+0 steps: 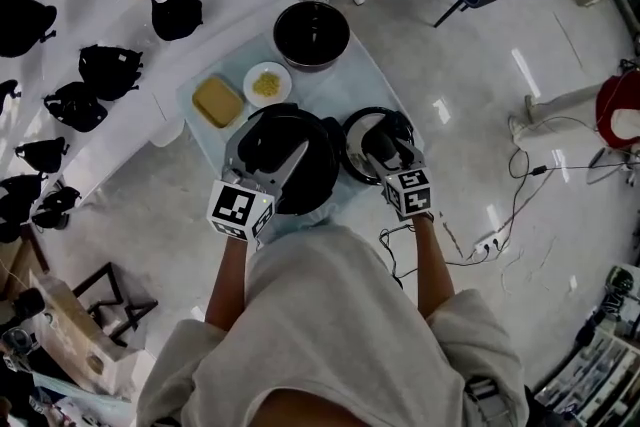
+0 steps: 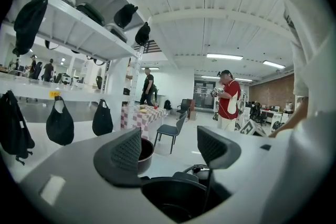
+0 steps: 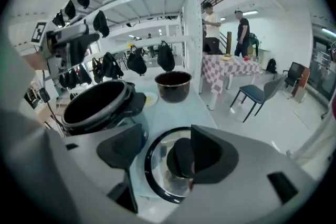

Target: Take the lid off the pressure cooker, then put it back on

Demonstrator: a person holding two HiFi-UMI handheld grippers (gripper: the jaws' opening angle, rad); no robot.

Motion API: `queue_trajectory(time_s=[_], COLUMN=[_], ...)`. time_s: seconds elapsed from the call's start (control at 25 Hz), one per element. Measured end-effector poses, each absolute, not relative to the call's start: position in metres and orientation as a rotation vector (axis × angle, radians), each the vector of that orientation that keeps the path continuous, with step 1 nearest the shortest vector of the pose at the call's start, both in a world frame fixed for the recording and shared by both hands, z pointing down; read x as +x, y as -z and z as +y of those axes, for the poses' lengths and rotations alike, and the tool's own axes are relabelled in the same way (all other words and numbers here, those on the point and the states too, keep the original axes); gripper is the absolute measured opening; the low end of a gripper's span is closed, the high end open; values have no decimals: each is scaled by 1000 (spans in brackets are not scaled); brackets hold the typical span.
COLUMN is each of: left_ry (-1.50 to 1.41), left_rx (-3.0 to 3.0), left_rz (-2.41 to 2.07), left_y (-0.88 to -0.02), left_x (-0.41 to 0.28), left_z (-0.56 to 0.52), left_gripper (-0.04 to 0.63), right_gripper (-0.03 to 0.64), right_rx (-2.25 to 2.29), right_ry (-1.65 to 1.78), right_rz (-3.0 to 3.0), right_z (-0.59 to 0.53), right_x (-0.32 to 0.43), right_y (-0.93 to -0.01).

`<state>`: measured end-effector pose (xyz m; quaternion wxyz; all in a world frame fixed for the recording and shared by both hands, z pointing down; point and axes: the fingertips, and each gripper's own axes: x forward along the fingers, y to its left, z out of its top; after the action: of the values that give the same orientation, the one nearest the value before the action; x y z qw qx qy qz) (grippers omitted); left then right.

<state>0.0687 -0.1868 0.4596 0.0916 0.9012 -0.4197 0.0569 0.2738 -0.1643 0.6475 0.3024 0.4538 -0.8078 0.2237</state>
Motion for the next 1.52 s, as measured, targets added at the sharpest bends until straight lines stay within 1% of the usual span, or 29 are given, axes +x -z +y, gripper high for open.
queue_trajectory(time_s=[0.32, 0.56, 0.88, 1.12, 1.2, 1.28, 1.52], left_ry=[-200, -211, -209, -193, -188, -186, -203], left_rx=[2661, 2638, 2614, 2586, 2582, 2582, 2590], left_rz=[-1267, -1298, -1318, -1343, -1345, -1344, -1338], left_y=[-464, -464, -464, -466, -467, -467, -466], left_x=[69, 65, 60, 50, 49, 50, 51], left_z=[-181, -176, -173, -178, -178, -179, -177], left_gripper=[322, 322, 322, 322, 322, 322, 322], right_gripper=[296, 298, 296, 298, 295, 276, 273], right_rx=[969, 855, 790, 788, 787, 767, 732], right_ry=[-689, -721, -741, -740, -736, -725, -765], right_rz=[-1921, -1799, -1711, -1709, -1707, -1706, -1696], right_z=[-180, -187, -184, -186, -186, -186, -176], right_x=[291, 301, 304, 303, 303, 302, 299], right_y=[-738, -769, -792, -794, -794, -794, -790])
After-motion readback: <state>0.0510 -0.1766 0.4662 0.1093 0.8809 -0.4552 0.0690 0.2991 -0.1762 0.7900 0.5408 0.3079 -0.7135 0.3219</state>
